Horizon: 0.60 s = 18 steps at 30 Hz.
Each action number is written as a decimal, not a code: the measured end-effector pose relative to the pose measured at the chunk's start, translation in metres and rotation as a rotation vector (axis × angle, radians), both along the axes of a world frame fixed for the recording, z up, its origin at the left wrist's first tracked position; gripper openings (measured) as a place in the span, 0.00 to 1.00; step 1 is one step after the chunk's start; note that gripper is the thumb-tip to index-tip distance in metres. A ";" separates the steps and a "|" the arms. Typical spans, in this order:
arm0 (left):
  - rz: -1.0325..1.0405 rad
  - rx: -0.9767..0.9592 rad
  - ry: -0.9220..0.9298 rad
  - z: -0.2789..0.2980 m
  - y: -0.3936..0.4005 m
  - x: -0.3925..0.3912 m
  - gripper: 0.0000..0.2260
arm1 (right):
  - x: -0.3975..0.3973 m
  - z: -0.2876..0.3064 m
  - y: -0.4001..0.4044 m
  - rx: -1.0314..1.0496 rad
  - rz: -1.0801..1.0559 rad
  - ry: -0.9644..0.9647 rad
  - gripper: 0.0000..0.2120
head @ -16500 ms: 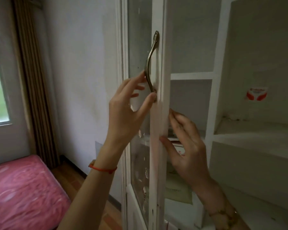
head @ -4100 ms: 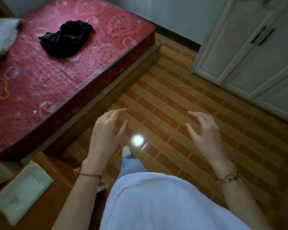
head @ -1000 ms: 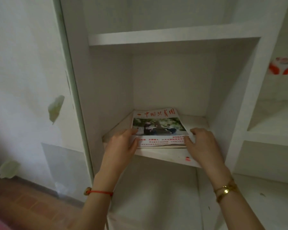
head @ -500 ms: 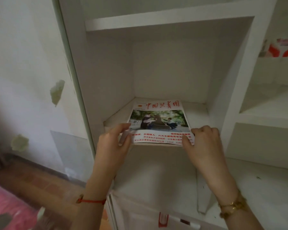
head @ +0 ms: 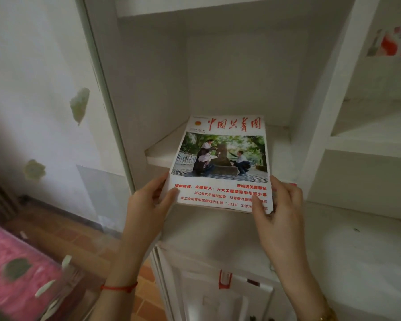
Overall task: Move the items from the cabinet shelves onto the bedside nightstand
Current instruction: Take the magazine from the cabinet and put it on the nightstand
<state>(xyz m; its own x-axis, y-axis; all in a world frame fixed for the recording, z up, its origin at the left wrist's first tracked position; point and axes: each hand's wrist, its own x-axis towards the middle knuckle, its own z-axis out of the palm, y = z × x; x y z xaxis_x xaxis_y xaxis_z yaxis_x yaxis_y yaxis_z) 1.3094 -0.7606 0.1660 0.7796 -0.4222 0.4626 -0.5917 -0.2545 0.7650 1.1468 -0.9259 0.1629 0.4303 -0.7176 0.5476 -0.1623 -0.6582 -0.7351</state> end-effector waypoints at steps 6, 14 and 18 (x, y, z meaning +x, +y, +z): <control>-0.161 -0.153 0.213 -0.027 0.010 -0.005 0.23 | -0.014 -0.031 -0.003 0.189 0.233 -0.155 0.29; -0.316 -0.176 0.370 -0.066 0.021 -0.013 0.32 | -0.033 -0.065 -0.010 0.268 0.424 -0.122 0.32; -0.351 -0.180 0.393 -0.075 0.023 -0.024 0.34 | -0.044 -0.072 -0.014 0.267 0.487 -0.127 0.31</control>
<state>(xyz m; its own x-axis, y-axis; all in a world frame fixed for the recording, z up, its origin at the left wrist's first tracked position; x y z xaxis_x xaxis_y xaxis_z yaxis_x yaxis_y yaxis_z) 1.2853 -0.7374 0.0913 0.7349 -0.6287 0.2544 -0.2791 0.0616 0.9583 1.1031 -0.9399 0.0908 0.6888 -0.5736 0.4432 0.2137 -0.4236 -0.8803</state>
